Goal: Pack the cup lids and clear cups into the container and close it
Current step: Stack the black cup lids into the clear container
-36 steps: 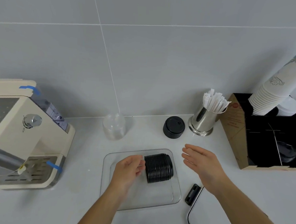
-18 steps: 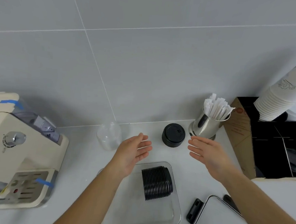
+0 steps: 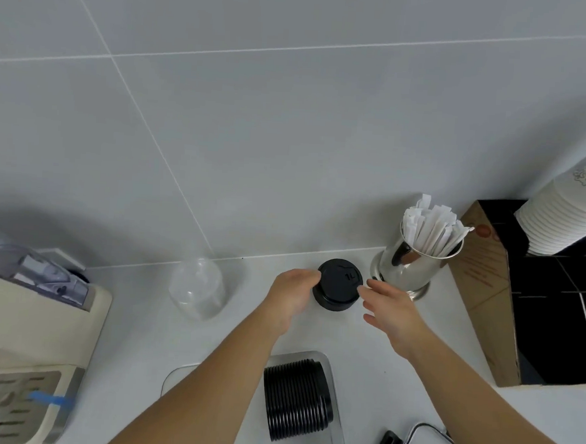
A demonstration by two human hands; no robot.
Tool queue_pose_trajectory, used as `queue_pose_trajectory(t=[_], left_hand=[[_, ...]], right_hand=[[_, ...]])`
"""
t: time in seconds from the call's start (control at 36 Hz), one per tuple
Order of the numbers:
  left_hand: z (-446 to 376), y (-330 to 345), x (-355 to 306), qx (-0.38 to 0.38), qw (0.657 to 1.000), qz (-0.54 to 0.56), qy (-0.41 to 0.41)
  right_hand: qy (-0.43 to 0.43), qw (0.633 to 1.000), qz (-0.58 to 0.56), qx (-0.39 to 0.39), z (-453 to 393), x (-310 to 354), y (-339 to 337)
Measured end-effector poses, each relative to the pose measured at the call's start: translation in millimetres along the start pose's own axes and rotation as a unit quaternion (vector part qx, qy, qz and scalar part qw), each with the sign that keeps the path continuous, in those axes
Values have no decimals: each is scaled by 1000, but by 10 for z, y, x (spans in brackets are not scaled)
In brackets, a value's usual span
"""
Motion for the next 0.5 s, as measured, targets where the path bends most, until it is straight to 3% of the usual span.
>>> queue_pose_trajectory(t=[0.28,0.5], left_hand=[[-270,142,82,20,999,-49,9],[-303,100,207,8,1000,-3,-2]], right_hand=[[5,1000,6,18,-190,15,105],[21,998,-48,31,-293,-93,86]])
Point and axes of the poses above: each hand's wrist, its own z-axis away from the middle knuckle, its own y-axis out of the palm, x = y × z, the point moved 7 cm from there along -z, towards the middle knuckle, and after that the axes turned 9 degrees about x, right-handed, at the moved point
